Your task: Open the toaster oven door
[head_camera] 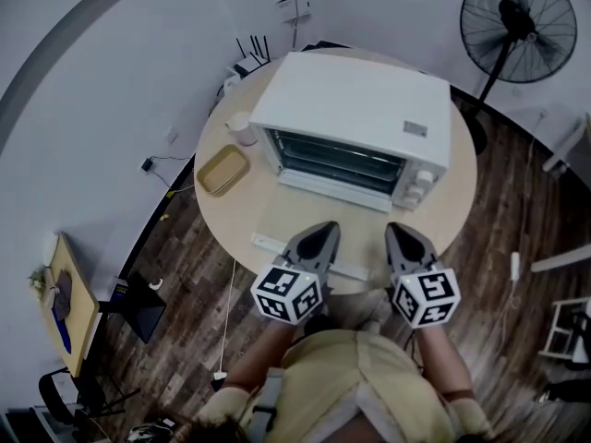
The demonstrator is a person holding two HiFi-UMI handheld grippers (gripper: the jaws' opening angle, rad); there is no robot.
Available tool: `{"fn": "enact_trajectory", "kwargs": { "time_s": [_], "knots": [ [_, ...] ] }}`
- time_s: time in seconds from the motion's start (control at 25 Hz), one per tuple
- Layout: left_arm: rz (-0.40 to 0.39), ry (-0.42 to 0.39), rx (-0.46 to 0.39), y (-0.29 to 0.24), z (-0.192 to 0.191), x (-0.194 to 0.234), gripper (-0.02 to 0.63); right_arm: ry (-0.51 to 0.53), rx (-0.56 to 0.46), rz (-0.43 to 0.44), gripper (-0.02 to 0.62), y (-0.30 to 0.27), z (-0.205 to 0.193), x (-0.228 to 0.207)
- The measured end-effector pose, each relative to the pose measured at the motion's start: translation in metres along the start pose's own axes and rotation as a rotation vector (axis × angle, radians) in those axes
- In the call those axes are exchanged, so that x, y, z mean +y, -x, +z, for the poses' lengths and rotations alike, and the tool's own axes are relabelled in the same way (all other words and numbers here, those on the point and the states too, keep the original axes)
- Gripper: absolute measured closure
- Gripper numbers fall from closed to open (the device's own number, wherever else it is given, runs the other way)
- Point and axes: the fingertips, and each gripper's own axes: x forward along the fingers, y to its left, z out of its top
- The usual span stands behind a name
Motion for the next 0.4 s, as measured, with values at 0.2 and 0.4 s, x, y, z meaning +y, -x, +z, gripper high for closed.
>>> {"fn": "enact_trajectory", "kwargs": {
  "time_s": [0.2, 0.4],
  "knots": [
    [-0.004, 0.004, 0.007, -0.0022, -0.0035, -0.0009, 0.603, 0.005, 0.004, 0.001, 0.594, -0.0008, -0.0004, -0.0008],
    [-0.016, 0.005, 0.026, -0.0039, -0.0047, 0.0005, 0.603, -0.006, -0.005, 0.000, 0.594, -0.0021, 0.0013, 0.0019]
  ]
}}
